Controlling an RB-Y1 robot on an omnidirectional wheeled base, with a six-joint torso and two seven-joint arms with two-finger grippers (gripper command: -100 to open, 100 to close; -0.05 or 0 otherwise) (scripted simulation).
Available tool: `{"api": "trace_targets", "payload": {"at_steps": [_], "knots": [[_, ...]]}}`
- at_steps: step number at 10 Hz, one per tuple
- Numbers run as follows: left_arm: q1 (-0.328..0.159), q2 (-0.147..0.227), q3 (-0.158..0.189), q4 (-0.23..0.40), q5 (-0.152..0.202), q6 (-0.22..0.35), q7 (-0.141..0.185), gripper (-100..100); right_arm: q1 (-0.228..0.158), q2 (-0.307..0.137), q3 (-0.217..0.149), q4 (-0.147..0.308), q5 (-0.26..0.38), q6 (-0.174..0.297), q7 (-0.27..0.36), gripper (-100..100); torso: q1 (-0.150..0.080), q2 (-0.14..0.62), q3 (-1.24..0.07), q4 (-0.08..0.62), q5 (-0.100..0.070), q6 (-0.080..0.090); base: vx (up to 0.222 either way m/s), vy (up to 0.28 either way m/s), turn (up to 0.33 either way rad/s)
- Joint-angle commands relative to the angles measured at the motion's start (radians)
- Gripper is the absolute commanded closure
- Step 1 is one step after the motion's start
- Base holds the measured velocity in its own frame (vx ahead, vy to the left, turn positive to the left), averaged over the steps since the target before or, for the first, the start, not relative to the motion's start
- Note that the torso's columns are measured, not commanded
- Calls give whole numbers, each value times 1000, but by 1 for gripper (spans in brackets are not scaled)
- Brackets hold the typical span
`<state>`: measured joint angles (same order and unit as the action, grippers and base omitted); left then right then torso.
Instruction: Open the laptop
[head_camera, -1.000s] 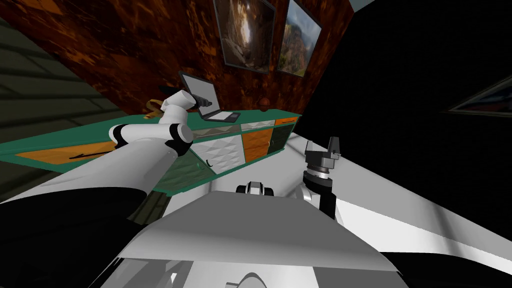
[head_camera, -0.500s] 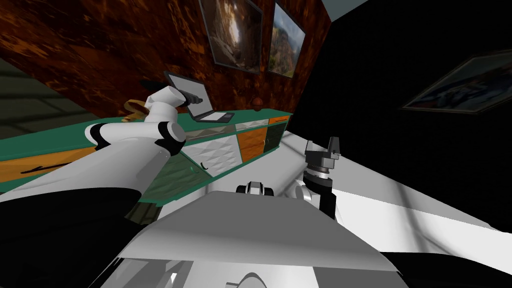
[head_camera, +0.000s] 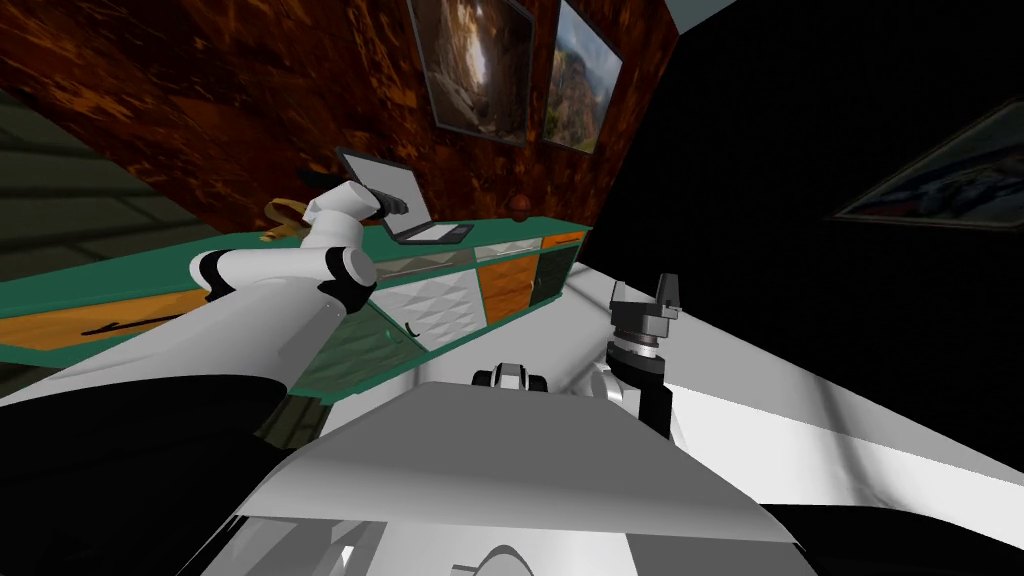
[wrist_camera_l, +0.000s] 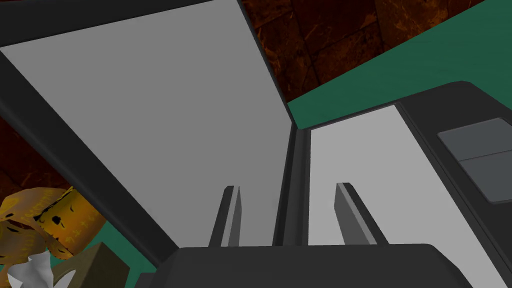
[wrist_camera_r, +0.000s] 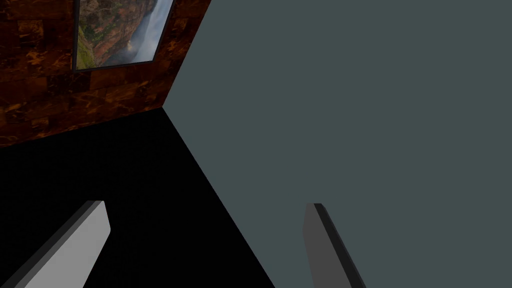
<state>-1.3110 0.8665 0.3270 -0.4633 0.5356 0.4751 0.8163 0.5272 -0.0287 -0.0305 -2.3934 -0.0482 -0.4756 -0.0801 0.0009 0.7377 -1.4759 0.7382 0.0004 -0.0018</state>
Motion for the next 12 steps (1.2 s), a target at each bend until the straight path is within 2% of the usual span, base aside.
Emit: {"api": "trace_targets", "payload": {"at_steps": [1, 2, 3, 5, 6, 9, 10, 11, 12], "knots": [[-24, -13, -7, 18, 14, -4, -16, 100, 0, 0, 0, 0, 0, 0, 0, 0, -1, -1, -1, -1, 0, 3, 30, -2, -21], [-24, -13, -7, 32, 14, -4, -16, 100, 0, 0, 0, 0, 0, 0, 0, 0, -2, 0, -1, 0, -1, 3, 7, -2, -18], [-24, -53, -16, 1, 19, 11, -10, 100, 0, 0, 0, 0, 0, 0, 0, 0, -2, 1, 0, 0, -1, 2, 29, -10, 335], [-24, -53, -16, -12, 19, 11, -4, 100, 0, 0, 0, 0, 0, 0, 0, 0, -1, 0, 0, 0, 0, 2, 31, -9, 97], [-24, -53, -16, 1, 19, 11, -10, 100, 0, 0, 0, 0, 0, 0, 0, 0, -1, 0, 0, 0, -1, 3, 8, 5, -40], [-25, -160, -45, -92, 34, 55, 10, 100, 0, 0, 0, 0, 0, 0, 0, 0, -1, -2, -1, -1, 0, 1, 71, -20, 401], [-25, -171, -45, -92, 34, 55, 10, 100, 0, 0, 0, 0, 0, 0, 0, 0, -2, -3, -2, -1, -1, 2, 84, -20, 249], [-25, -209, -55, -122, 39, 70, 17, 100, 0, 0, 0, 0, 0, 0, 0, 0, -1, -1, -1, -1, -1, 3, 69, -6, 408], [-25, -210, -55, -82, 39, 70, 17, 100, 0, 0, 0, 0, 0, 0, 0, 0, 0, 1, 0, 0, 0, 1, 50, -10, 163]]}}
